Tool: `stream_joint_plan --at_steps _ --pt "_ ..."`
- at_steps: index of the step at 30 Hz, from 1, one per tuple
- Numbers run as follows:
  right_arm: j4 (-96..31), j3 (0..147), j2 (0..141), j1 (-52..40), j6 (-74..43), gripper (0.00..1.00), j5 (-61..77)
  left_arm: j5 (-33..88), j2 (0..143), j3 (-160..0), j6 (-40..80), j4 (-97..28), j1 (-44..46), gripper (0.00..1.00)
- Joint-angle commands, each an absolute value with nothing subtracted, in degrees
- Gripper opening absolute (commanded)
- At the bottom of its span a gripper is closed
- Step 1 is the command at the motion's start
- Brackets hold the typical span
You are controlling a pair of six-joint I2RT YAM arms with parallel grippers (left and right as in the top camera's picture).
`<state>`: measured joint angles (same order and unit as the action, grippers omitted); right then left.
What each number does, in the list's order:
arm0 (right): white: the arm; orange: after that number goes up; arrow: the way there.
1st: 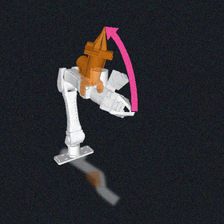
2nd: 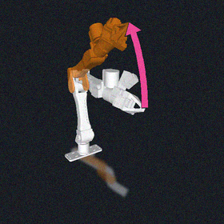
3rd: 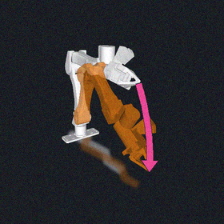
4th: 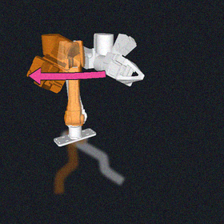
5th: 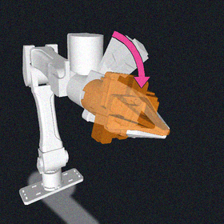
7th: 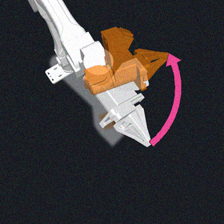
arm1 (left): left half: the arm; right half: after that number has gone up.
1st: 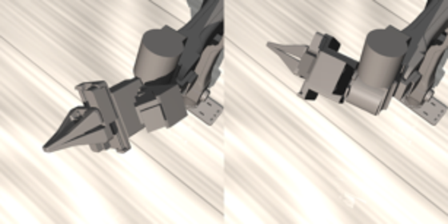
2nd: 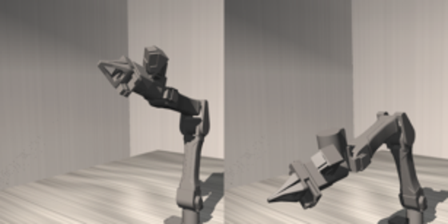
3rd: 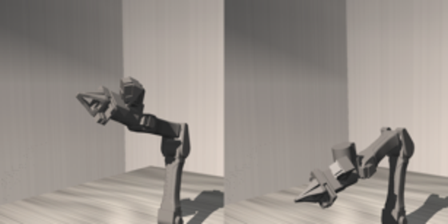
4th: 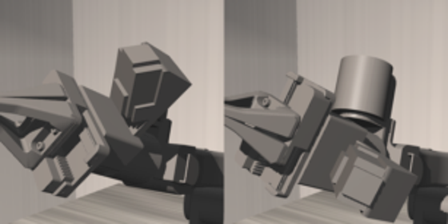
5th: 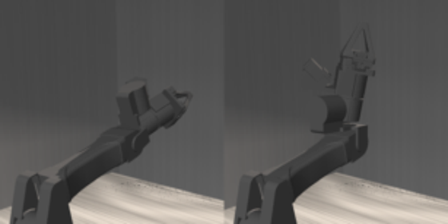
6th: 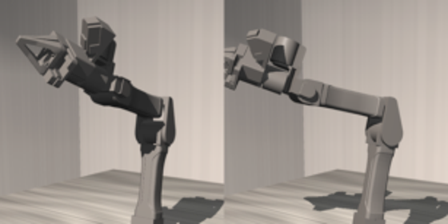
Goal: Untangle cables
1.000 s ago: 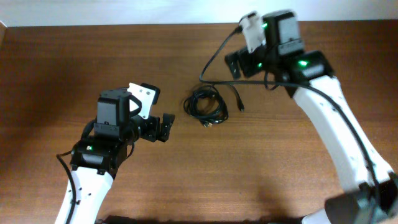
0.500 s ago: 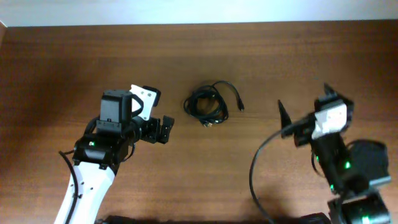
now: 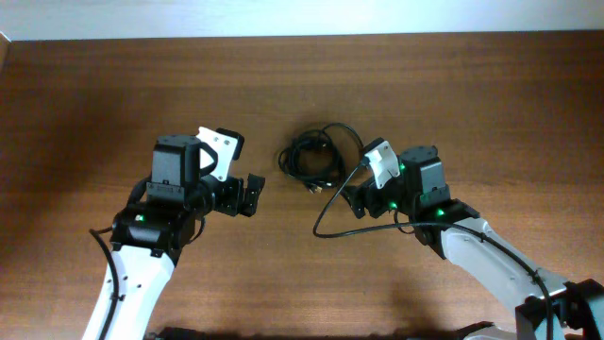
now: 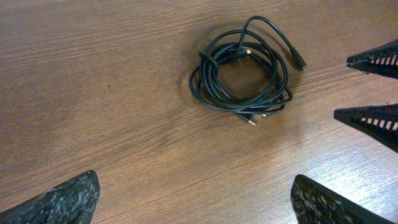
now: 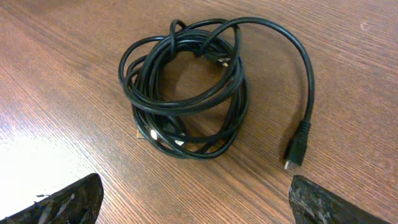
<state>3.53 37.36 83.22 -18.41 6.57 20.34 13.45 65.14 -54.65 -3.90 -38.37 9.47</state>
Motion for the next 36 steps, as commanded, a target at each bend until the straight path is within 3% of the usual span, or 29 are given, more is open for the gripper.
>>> stream_joint_plan --at_steps 1,4,7,10,13,15,16,19,21,30,32,33,36 --pt "4.0 39.5 84.1 -18.7 10.3 0.94 17.9 13.5 64.9 -55.4 -4.8 -38.4 9.6 0.99" --pt "-0.9 46.3 87.4 -18.7 13.8 0.93 16.8 13.5 64.9 -55.4 -4.8 -38.3 9.6 0.99" --pt "-20.8 64.8 96.2 -18.7 19.8 0.92 14.4 13.5 64.9 -55.4 -4.8 -38.2 9.6 0.99" --pt "-27.2 73.6 106.3 -18.8 21.2 0.74 13.3 13.5 64.9 -55.4 -4.8 -38.3 9.6 0.99" --pt "-27.7 73.6 108.9 -19.9 19.9 0.65 13.6 13.5 64.9 -55.4 -4.8 -38.2 9.6 0.99" --pt "-27.2 73.6 109.1 -22.5 16.3 0.65 13.7 13.5 64.9 -55.4 -4.8 -38.3 9.6 0.99" --pt "-26.2 73.6 109.1 -24.6 13.1 0.72 13.4 13.5 64.9 -55.4 -4.8 -38.3 9.6 0.99" --pt "-19.3 73.6 109.1 -25.4 -15.5 0.79 9.3 13.5 64.9 -55.4 -4.8 -38.3 9.6 0.99" --pt "-17.7 73.6 109.1 -25.4 -29.5 0.74 3.7 13.5 64.9 -55.4 -4.8 -39.0 9.6 0.99" --pt "-21.2 72.9 112.9 -24.7 -37.1 0.68 -0.7 13.5 64.9 -55.4 -4.8 -39.7 9.6 0.99" --pt "-21.2 72.9 113.8 -24.7 -36.9 0.38 -0.7 13.5 64.9 -55.4 -4.8 -39.7 9.6 0.99" --pt "-20.8 72.9 113.8 -24.7 -36.9 0.04 -0.7 13.5 64.9 -55.4 -4.8 -39.7 9.6 0.99" --pt "-21.3 74.0 110.4 -24.7 -31.3 0.04 0.8 13.5 64.9 -55.4 -4.8 -39.7 9.6 0.99"
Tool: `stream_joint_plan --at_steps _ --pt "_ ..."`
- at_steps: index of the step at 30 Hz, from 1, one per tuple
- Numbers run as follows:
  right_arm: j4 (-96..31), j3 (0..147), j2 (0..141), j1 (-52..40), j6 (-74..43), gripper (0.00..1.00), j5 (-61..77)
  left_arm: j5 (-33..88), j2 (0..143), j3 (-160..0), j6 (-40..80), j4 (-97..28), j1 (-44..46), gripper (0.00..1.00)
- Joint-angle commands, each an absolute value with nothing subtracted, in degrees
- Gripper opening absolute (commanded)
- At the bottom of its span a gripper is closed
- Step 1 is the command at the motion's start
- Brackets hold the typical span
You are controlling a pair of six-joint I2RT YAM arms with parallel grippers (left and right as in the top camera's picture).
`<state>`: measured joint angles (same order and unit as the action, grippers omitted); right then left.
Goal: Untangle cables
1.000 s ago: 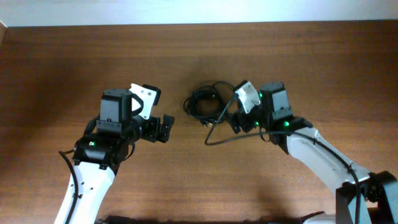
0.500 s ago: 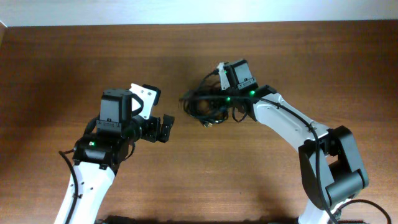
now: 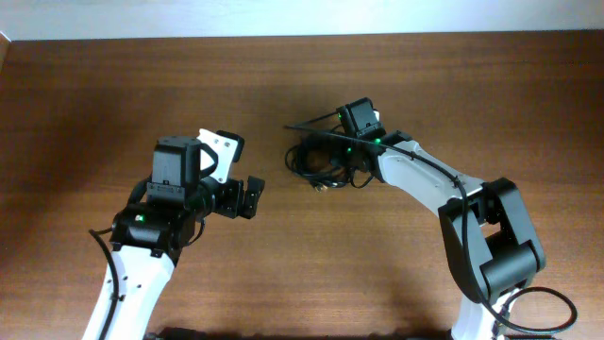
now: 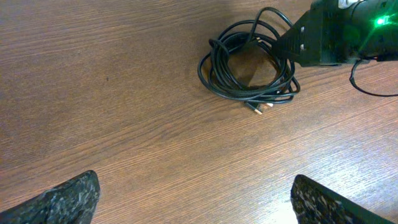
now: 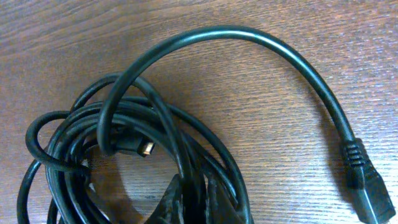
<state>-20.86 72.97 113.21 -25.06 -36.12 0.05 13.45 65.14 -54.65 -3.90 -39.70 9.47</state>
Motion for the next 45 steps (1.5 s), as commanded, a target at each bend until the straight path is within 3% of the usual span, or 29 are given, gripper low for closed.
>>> stream_joint_plan --at_steps 1,7,10,12,13,16,20,24,25,26,28,29,30,31,34,36,39,45 --pt "-22.5 75.3 106.1 -24.7 -28.7 0.04 0.8 13.5 64.9 -55.4 -4.8 -39.7 9.6 0.99" --pt "-44.8 87.5 82.9 -24.7 -12.1 0.04 -2.5 17.8 65.3 -55.4 -4.8 -32.4 9.6 0.99" --pt "-48.2 87.5 82.6 -24.7 -11.1 0.04 -2.0 52.1 71.6 -55.4 -16.9 -23.1 9.6 0.99" --pt "-48.3 87.5 82.6 -24.7 -10.9 0.04 -2.0 77.6 79.4 -55.4 -17.6 -9.8 9.6 0.99" --pt "-48.3 87.5 82.6 -24.7 -10.9 0.04 -2.0 83.5 82.7 -55.4 -15.6 -5.1 9.6 0.99" --pt "-48.1 87.5 82.6 -24.7 -10.7 0.04 -2.0 84.0 95.9 -55.4 -6.0 -3.9 9.6 0.99" --pt "-48.0 87.5 82.6 -24.7 -10.7 0.04 -1.7 79.5 97.4 -55.4 -3.3 -2.5 9.6 0.99" --pt "-47.9 87.6 82.5 -24.7 -10.7 0.04 0.2 79.6 97.4 -55.4 5.6 8.8 10.1 0.99" --pt "-47.9 87.6 82.4 -24.7 -10.7 0.04 0.4 78.9 97.4 -55.4 6.5 10.2 10.9 0.94" --pt "-48.0 87.7 82.2 -24.7 -10.7 0.04 0.4 76.8 97.4 -55.4 6.9 11.1 12.4 0.66" --pt "-48.0 87.7 81.1 -24.7 -10.7 0.04 0.4 74.5 97.4 -55.4 6.9 11.1 14.1 0.71" --pt "-48.0 87.7 80.4 -24.7 -10.7 0.04 0.4 72.3 97.4 -55.4 6.9 11.1 15.2 0.64" --pt "-48.0 87.7 80.0 -24.7 -10.7 0.04 0.4 71.6 97.4 -55.4 6.9 11.1 15.5 0.17" --pt "-48.1 87.7 79.6 -24.7 -10.2 0.04 0.4 71.5 97.4 -55.4 7.7 11.1 15.5 0.00" --pt "-48.8 87.7 76.7 -23.4 -7.3 0.04 0.9 70.1 97.0 -55.5 9.6 7.8 12.4 0.00" --pt "-49.3 87.7 74.1 -18.2 -7.3 0.04 0.9 64.0 92.8 -55.5 4.2 -5.1 7.6 0.00" --pt "-49.8 87.7 71.4 -1.5 -6.0 0.04 7.3 41.8 72.7 -55.5 -5.1 -31.5 -2.1 0.00" --pt "-48.9 87.7 72.0 25.6 -6.0 0.04 11.4 37.0 49.4 -55.5 -0.8 -40.9 -20.1 0.00"
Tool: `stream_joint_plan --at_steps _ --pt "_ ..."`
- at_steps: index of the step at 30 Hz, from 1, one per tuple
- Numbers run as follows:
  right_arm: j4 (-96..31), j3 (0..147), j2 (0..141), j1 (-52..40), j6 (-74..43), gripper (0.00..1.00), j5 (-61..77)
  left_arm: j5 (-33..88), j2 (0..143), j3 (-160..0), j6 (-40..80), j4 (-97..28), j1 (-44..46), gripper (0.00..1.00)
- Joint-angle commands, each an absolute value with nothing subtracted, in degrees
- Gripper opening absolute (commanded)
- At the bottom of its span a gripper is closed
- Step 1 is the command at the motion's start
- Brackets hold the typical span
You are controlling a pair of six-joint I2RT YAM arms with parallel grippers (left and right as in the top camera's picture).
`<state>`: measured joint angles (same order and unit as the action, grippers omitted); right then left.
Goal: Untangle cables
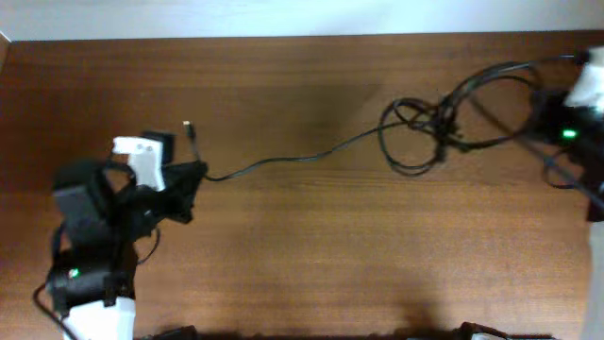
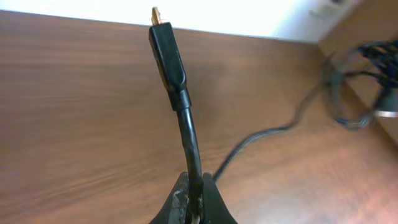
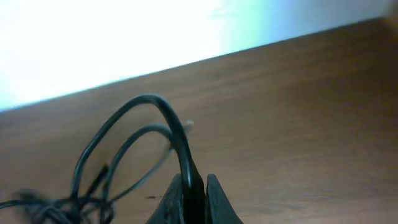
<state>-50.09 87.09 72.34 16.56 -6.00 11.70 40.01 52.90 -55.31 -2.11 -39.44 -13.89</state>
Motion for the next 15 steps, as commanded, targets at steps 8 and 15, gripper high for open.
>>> stream_joint_plan --at_steps 8,15 --pt "-39.8 87.7 93.1 49.8 -24.6 0.04 24.2 31.4 46.9 -61.0 -2.6 -47.5 -26.8 0.00" --pt "-37.8 88.1 92.0 31.6 -14.6 0.04 34.5 30.9 48.2 -61.2 -2.7 -48.3 -26.0 0.00"
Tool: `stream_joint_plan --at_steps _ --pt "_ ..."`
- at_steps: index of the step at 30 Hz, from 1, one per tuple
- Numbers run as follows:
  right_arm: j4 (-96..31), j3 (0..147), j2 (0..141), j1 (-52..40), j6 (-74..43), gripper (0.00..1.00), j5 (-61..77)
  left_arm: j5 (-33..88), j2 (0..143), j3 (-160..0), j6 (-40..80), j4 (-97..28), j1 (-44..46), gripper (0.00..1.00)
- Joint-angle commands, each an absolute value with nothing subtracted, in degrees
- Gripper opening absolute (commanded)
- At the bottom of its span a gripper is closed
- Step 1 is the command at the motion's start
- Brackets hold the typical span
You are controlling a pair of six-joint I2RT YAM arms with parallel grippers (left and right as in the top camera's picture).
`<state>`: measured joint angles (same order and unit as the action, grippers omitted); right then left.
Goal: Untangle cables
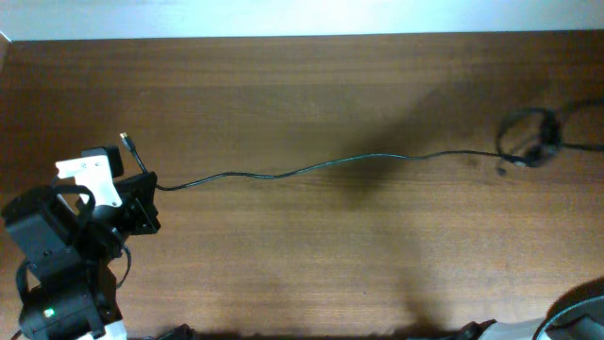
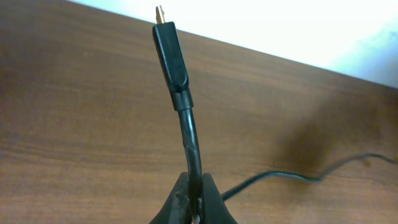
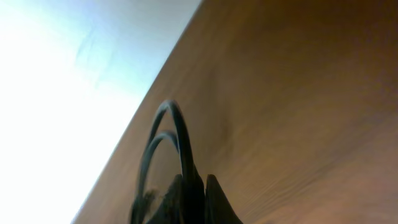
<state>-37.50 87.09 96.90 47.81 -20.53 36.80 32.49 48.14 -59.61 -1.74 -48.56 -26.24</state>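
A thin black cable [image 1: 311,168] runs stretched across the table from far left to far right. My left gripper [image 1: 142,184] is shut on it just below its plug [image 2: 169,50], which points up in the left wrist view. At the far right edge a small remaining knot of loops [image 1: 528,137] hangs from the line. In the right wrist view my right gripper [image 3: 196,186] is shut on a black cable loop [image 3: 177,134]; the gripper itself lies outside the overhead view.
The brown wooden table [image 1: 302,255] carries only the cable. A pale wall runs along its far edge [image 1: 302,19]. My left arm's base [image 1: 57,264] sits at the lower left corner.
Both grippers have moved farther apart, the left one lower-left and the right one off the overhead's right edge. The cable is drawn longer and the tangle of loops has shrunk to a small knot.
Both grippers stood open beside a coiled black cable at mid-table. Then my right gripper was shut on the coil while the left stayed open. Later each gripper held cable, a strand stretched between them with loops near the right; now the line spans the table.
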Motion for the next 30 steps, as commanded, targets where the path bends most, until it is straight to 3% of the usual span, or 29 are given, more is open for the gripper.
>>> stream_joint_plan --at_steps 1,6,9,10,15,16,17,20,23,26,28,30 --pt "-37.9 88.1 91.0 26.3 -13.4 0.04 32.2 30.9 48.2 -61.2 -2.7 -48.2 -25.3 0.00" --pt "-39.7 88.1 85.7 -11.4 -12.0 0.04 25.3 30.8 48.3 -61.2 -2.6 -44.8 -18.4 0.00" --pt "-40.5 88.1 85.9 -23.3 -12.0 0.04 9.3 30.8 48.3 -61.2 -2.6 -44.8 -17.8 0.00" --pt "-40.7 88.1 85.9 -24.1 -12.0 0.99 7.3 30.8 48.2 -61.2 -2.6 -45.0 -17.8 0.00" --pt "-41.3 88.1 83.3 -23.6 -9.1 0.99 7.0 30.8 49.5 -61.2 -2.7 -45.0 -15.8 0.01" --pt "-41.3 88.1 81.9 -23.6 -9.1 0.99 6.8 32.5 50.6 -61.2 -2.6 -44.2 -14.2 0.80" --pt "-41.3 88.1 80.6 -23.6 -7.7 0.99 6.8 34.9 52.1 -61.2 -2.7 -42.8 -12.2 0.99" --pt "-42.7 88.1 78.1 -23.5 -6.2 0.99 6.2 38.4 58.9 -61.2 -9.0 -36.8 -2.2 0.99" --pt "-47.1 88.1 78.1 -23.5 -4.3 0.99 3.8 33.6 65.0 -61.2 -34.0 -36.1 6.7 0.99" --pt "-48.2 88.1 78.1 -23.5 -4.3 0.99 3.8 16.1 73.3 -61.2 -35.1 -30.2 8.1 0.99" --pt "-49.1 88.1 78.1 -23.6 -4.3 0.99 4.3 4.4 82.9 -61.2 -27.7 -24.4 8.1 0.99" --pt "-50.7 88.1 78.1 -23.6 -4.3 0.99 4.5 3.8 88.6 -61.2 -27.7 -19.9 8.2 0.99"
